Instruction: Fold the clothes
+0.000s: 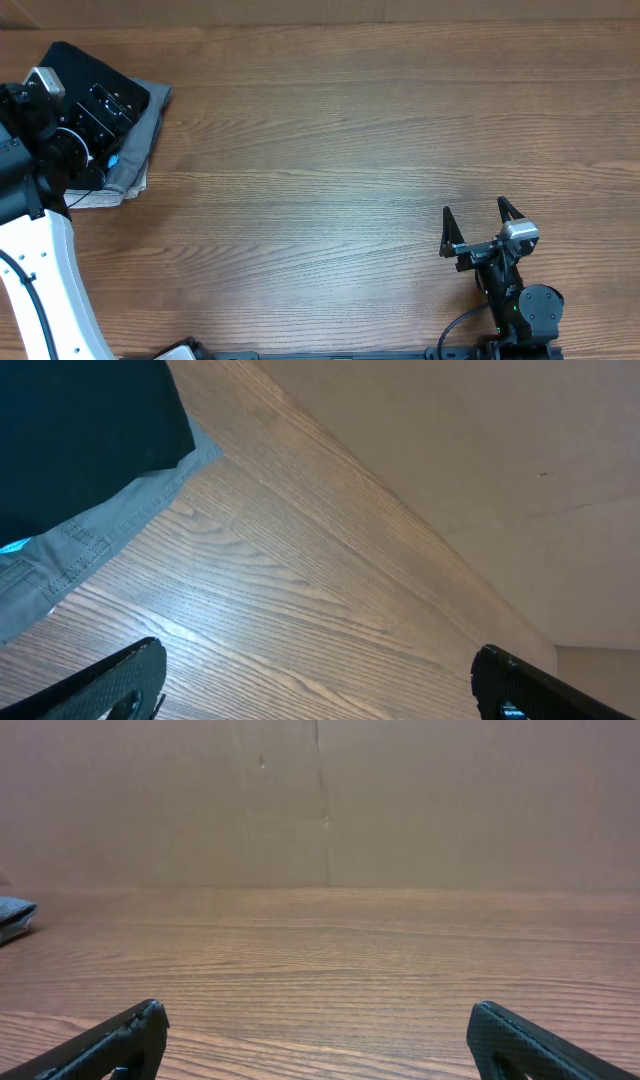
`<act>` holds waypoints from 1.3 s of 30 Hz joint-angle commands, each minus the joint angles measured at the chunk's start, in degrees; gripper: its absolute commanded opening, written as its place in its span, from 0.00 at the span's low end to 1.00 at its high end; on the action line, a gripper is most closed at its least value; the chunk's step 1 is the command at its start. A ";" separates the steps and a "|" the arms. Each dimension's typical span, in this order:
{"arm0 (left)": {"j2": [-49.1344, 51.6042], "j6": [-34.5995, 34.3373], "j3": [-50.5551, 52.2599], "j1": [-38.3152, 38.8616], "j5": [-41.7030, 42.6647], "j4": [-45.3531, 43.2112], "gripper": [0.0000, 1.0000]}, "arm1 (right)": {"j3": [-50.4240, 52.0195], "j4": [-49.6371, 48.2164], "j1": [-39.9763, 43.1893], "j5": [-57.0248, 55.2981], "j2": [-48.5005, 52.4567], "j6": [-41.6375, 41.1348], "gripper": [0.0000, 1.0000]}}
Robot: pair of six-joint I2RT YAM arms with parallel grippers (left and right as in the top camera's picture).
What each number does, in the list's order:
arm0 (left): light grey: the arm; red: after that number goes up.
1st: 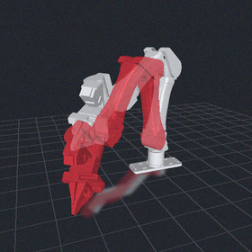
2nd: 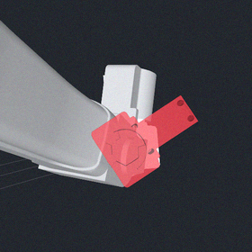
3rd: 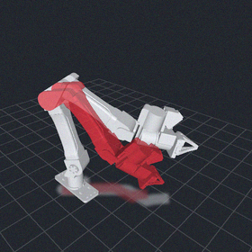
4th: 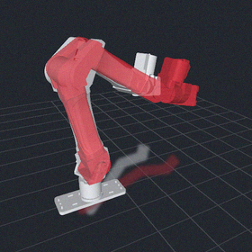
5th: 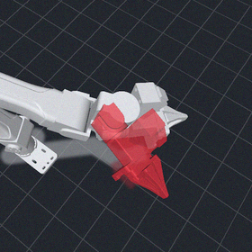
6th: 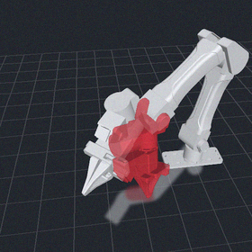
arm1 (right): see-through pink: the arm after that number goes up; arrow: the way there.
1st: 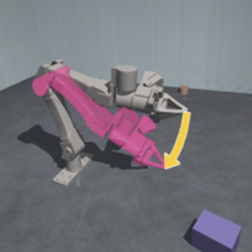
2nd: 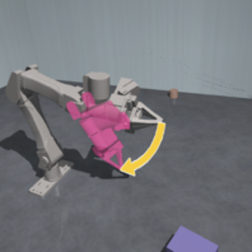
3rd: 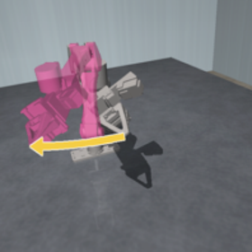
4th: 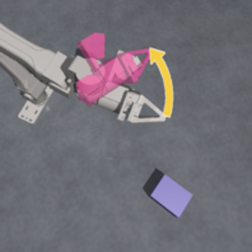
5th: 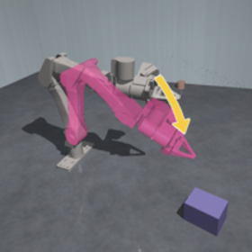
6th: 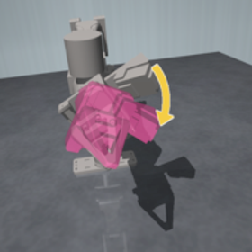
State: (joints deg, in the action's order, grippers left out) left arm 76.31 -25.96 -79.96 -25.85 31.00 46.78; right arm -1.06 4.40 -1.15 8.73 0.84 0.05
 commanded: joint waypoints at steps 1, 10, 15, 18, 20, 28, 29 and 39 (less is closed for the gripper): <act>0.46 0.04 -0.07 0.04 -0.35 -0.04 1.00 | 0.61 -0.42 0.26 0.13 -0.61 0.39 1.00; 0.04 0.09 0.31 0.04 -1.68 0.04 1.00 | 0.61 -0.42 0.26 0.13 -0.61 0.39 1.00; -7.15 0.09 3.06 0.87 -6.19 0.00 1.00 | 0.61 -0.42 0.26 0.13 -0.61 0.39 1.00; -14.56 0.20 5.86 3.89 -10.32 -0.07 1.00 | 0.61 -0.42 0.26 0.13 -0.61 0.39 1.00; -20.28 0.20 8.24 7.39 -12.50 -0.07 1.00 | 0.61 -0.42 0.26 0.11 -0.61 0.39 1.00; -43.87 2.78 19.54 19.26 -14.32 3.80 1.00 | 0.61 -0.42 0.26 0.13 -0.61 0.37 1.00; -46.90 3.45 21.18 19.54 -15.45 4.74 1.00 | 0.61 -0.42 0.26 0.13 -0.61 0.39 1.00; -65.83 3.48 37.53 19.89 -20.85 4.68 1.00 | 0.61 -0.42 0.26 0.13 -0.61 0.39 1.00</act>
State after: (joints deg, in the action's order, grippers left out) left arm 13.63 -23.68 -47.37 -6.46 14.22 53.78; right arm -1.06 4.27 -1.15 8.73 0.84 0.05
